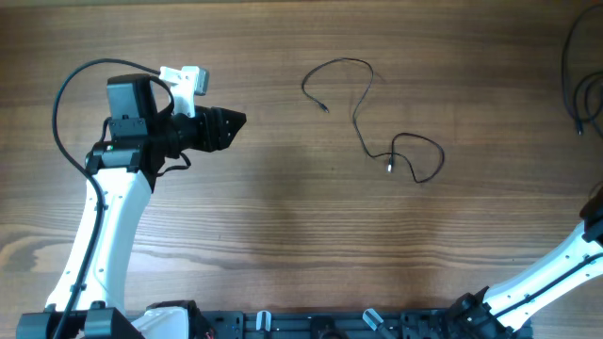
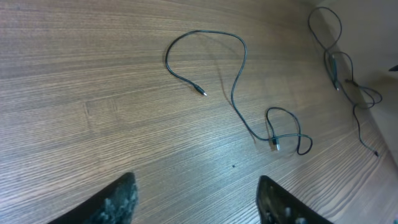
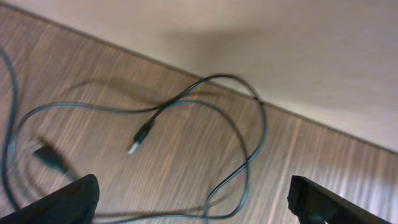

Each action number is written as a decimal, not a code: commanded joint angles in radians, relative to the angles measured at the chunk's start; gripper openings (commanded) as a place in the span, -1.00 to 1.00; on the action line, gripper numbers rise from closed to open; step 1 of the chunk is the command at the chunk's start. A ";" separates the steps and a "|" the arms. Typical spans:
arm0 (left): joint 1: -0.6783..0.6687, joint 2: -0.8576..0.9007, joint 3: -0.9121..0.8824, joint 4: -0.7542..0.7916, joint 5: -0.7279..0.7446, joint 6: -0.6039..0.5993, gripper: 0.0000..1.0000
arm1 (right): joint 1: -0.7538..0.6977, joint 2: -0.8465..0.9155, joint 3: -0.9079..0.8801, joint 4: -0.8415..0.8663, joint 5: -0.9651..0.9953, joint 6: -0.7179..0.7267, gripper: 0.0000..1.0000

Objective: Untangle cables
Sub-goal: 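Carry the grasped cable off to the far right with the right gripper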

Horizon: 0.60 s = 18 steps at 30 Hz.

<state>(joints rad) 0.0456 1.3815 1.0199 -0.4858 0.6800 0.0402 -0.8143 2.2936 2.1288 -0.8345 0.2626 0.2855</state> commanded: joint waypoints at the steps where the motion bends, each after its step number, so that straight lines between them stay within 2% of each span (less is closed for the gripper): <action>1: -0.005 -0.021 -0.005 0.004 0.019 0.001 0.38 | 0.020 -0.040 0.025 -0.032 -0.080 0.039 0.99; 4: -0.005 -0.021 -0.005 0.002 0.019 0.001 0.39 | 0.028 -0.107 0.025 -0.086 -0.076 0.098 0.99; 11: -0.005 -0.020 -0.005 -0.006 0.019 0.009 0.40 | 0.029 -0.264 0.025 -0.348 0.029 0.245 0.99; 18: -0.005 -0.028 -0.005 0.011 0.028 0.035 0.39 | 0.049 -0.452 0.025 -0.410 -0.064 0.263 0.99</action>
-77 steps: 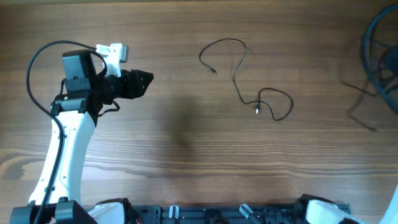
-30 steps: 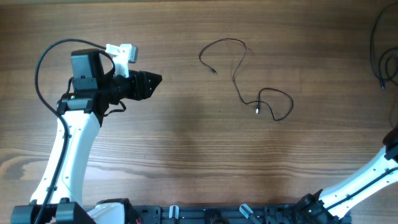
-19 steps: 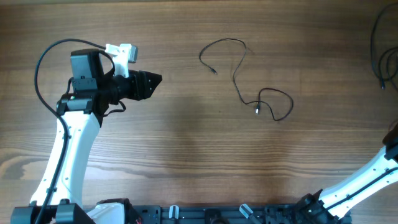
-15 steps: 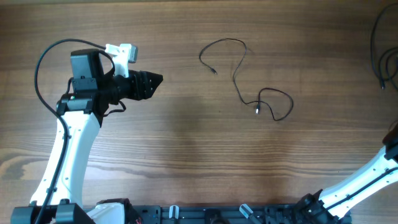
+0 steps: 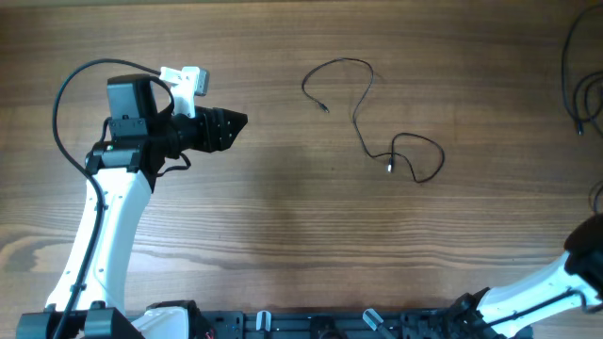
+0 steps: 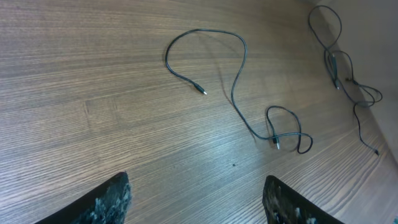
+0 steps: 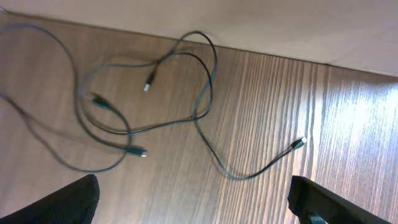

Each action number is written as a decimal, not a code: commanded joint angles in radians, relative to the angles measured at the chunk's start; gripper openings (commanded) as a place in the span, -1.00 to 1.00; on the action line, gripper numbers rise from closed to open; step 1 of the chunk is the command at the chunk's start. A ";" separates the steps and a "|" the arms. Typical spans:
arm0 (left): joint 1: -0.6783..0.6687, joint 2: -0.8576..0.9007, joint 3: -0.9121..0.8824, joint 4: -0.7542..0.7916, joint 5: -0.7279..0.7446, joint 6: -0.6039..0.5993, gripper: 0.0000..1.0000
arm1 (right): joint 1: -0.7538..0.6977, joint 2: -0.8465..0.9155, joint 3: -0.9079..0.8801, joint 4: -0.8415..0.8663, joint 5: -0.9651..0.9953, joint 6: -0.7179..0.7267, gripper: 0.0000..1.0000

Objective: Untangle cables
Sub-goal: 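Carry the grasped cable off to the far right with the right gripper, then return the right gripper to grasp the last cable at center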

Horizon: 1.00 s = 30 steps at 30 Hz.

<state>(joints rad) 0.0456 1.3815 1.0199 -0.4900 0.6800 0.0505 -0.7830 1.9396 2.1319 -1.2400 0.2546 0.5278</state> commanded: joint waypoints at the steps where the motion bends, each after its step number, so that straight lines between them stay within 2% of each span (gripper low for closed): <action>1: -0.005 -0.035 -0.005 0.023 0.035 0.024 0.39 | 0.024 -0.119 0.022 -0.006 -0.066 0.017 0.99; 6: 0.015 -0.108 -0.005 0.063 0.033 0.024 0.43 | 0.115 -0.233 0.022 -0.014 -0.101 -0.014 0.99; 9: 0.047 -0.142 -0.005 0.063 0.034 0.024 0.46 | 0.226 -0.275 0.022 -0.030 -0.127 -0.035 0.99; 13: 0.079 -0.172 -0.005 0.060 0.034 0.024 0.51 | 0.374 -0.288 0.022 -0.069 -0.121 -0.060 0.99; 20: 0.099 -0.199 -0.005 0.056 0.034 0.025 0.77 | 0.637 -0.288 0.021 -0.196 -0.114 -0.155 0.99; 23: 0.099 -0.199 -0.005 0.061 0.026 0.023 0.72 | 0.701 -0.288 0.021 -0.256 -0.114 -0.168 0.99; 26: 0.099 -0.206 -0.005 0.055 -0.024 0.018 0.65 | 0.739 -0.288 0.021 -0.292 -0.114 -0.189 0.99; 30: 0.099 -0.230 -0.005 0.034 -0.192 0.009 0.66 | 0.782 -0.288 0.021 -0.311 -0.182 -0.270 0.99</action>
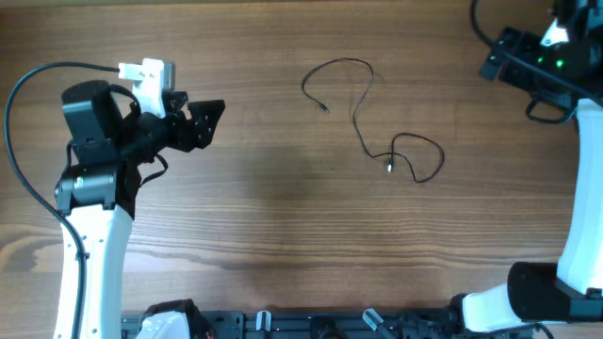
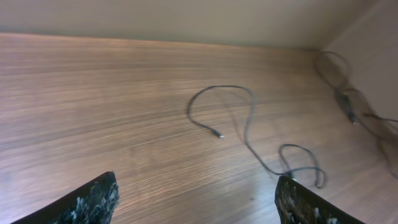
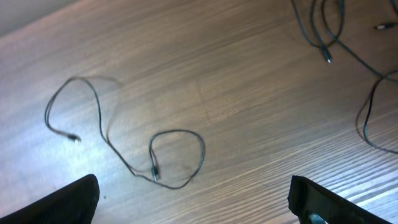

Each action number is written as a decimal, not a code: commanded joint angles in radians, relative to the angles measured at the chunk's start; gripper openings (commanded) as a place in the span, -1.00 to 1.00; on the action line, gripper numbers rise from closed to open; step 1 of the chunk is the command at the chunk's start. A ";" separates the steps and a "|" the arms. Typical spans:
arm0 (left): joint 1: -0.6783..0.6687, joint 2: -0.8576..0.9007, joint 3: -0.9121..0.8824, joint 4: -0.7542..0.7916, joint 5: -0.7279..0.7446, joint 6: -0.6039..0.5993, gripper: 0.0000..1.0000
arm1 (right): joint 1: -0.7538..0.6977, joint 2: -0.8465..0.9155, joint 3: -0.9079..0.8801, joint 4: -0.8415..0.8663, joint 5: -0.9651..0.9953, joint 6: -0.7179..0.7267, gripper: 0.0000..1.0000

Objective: Untangle cables
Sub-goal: 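Return the right gripper to grasp the last cable at center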

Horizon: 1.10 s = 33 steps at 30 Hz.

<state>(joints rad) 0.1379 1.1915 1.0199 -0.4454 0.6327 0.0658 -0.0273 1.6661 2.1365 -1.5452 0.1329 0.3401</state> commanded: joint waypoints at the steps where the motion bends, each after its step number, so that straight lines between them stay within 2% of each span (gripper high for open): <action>1: 0.006 -0.045 -0.005 -0.016 -0.174 -0.005 0.68 | 0.031 -0.014 0.017 -0.008 -0.078 -0.100 0.99; 3: 0.006 -0.060 -0.005 -0.042 -0.307 0.045 0.72 | 0.037 -0.014 0.017 -0.014 -0.106 -0.116 0.99; 6: 0.006 -0.070 -0.005 -0.081 -0.429 0.058 0.72 | 0.037 -0.013 0.017 -0.027 -0.127 -0.135 0.99; 14: 0.006 -0.070 -0.005 -0.207 -0.445 0.058 0.73 | 0.038 0.006 0.011 -0.050 -0.180 -0.172 0.99; 18: 0.006 -0.070 -0.003 -0.217 -0.599 -0.030 0.70 | 0.038 0.020 -0.035 -0.037 -0.180 -0.189 0.99; 22: 0.002 -0.069 0.015 -0.232 -0.600 -0.030 0.70 | 0.037 0.040 -0.105 -0.002 -0.180 -0.228 1.00; 33: 0.002 -0.069 0.018 -0.248 -0.576 -0.053 0.72 | 0.042 0.060 -0.457 0.217 -0.322 -0.263 0.99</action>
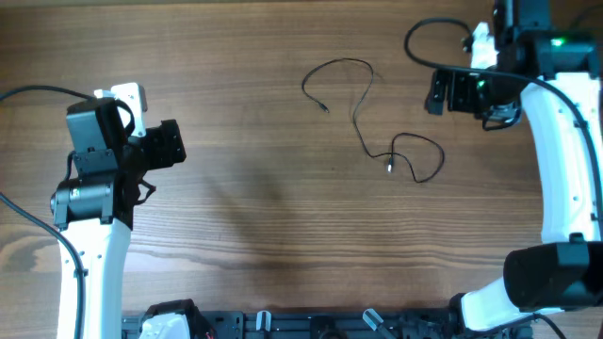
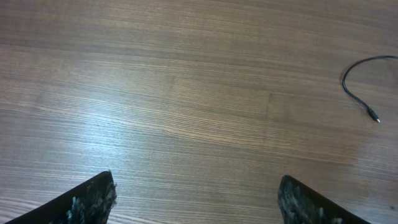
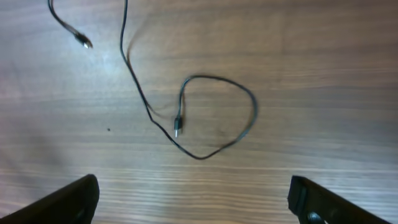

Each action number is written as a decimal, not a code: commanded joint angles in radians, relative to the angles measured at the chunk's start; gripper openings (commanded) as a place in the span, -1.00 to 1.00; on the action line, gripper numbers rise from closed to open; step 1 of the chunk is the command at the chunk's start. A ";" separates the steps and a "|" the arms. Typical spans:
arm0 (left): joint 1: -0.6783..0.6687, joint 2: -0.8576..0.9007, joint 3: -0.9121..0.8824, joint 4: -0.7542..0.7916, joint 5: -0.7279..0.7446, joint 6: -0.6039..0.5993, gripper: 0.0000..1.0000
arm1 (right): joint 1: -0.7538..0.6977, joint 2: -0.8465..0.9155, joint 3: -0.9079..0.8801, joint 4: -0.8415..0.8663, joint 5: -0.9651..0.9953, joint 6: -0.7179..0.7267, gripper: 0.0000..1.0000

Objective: Untangle cables
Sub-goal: 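Return the right gripper to grasp the last cable at center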

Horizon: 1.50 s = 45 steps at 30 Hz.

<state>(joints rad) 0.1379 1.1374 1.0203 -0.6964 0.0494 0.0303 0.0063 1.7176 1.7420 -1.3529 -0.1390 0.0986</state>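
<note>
A thin black cable point(image 1: 363, 113) lies loose at the middle of the wooden table, with a big curl at its far end and a small loop point(image 3: 219, 118) at its near end. One plug point(image 3: 177, 127) lies inside that loop, and the other plug point(image 2: 375, 118) lies apart from it. My left gripper point(image 1: 172, 143) is well to the left of the cable, open and empty, with bare wood between its fingers point(image 2: 93, 199). My right gripper point(image 1: 435, 92) hovers just to the right of the cable, above the loop. It is open too, fingers point(image 3: 329, 202) wide apart.
Both arms' own black leads point(image 1: 429, 28) arc over the table. A dark rail point(image 1: 330, 325) runs along the table's near edge. The bare wood tabletop point(image 1: 273, 217) stretches between the two arms and in front of the cable.
My left gripper has drawn back left and nearer, and now looks down at bare wood. My right gripper has come in from the far right corner to just beside the cable's loop.
At first my left gripper pointed at the cable from the left, while my right wrist looked at a separate heap of cables at the table's right edge. Then the right arm stood at the far right corner and the left had drawn back. Now both hover open; the cable has not moved.
</note>
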 commanded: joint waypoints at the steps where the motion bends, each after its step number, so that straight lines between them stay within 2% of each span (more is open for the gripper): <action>1: 0.002 -0.015 0.018 0.003 0.017 -0.017 0.72 | 0.009 0.009 -0.087 0.037 -0.051 -0.024 0.99; 5: 0.002 -0.015 0.018 0.003 0.029 -0.017 0.72 | 0.009 0.009 -0.153 0.071 -0.124 -0.102 0.99; 12: 0.002 -0.015 0.018 0.003 0.052 -0.017 0.72 | 0.036 0.011 -0.284 0.140 -0.154 -0.098 0.99; 20: 0.002 -0.015 0.018 0.003 0.058 -0.017 0.72 | 0.109 0.011 -0.454 0.294 -0.154 -0.045 0.99; 32: 0.002 -0.016 0.018 0.003 0.089 -0.018 0.72 | 0.108 0.017 -0.650 0.644 -0.124 -0.011 0.99; 35: 0.002 -0.016 0.018 0.004 0.118 -0.017 0.72 | 0.108 0.027 -0.652 0.656 -0.124 -0.006 0.99; 39: 0.002 -0.016 0.018 0.003 0.118 -0.017 0.72 | 0.108 0.041 -0.652 0.653 -0.124 0.009 0.79; 45: 0.002 -0.016 0.018 0.003 0.118 -0.017 0.72 | 0.109 0.082 -0.656 0.630 -0.125 0.009 0.71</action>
<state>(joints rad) 0.1379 1.1366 1.0203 -0.6956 0.1520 0.0231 0.1127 1.7630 1.1007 -0.7147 -0.2687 0.0978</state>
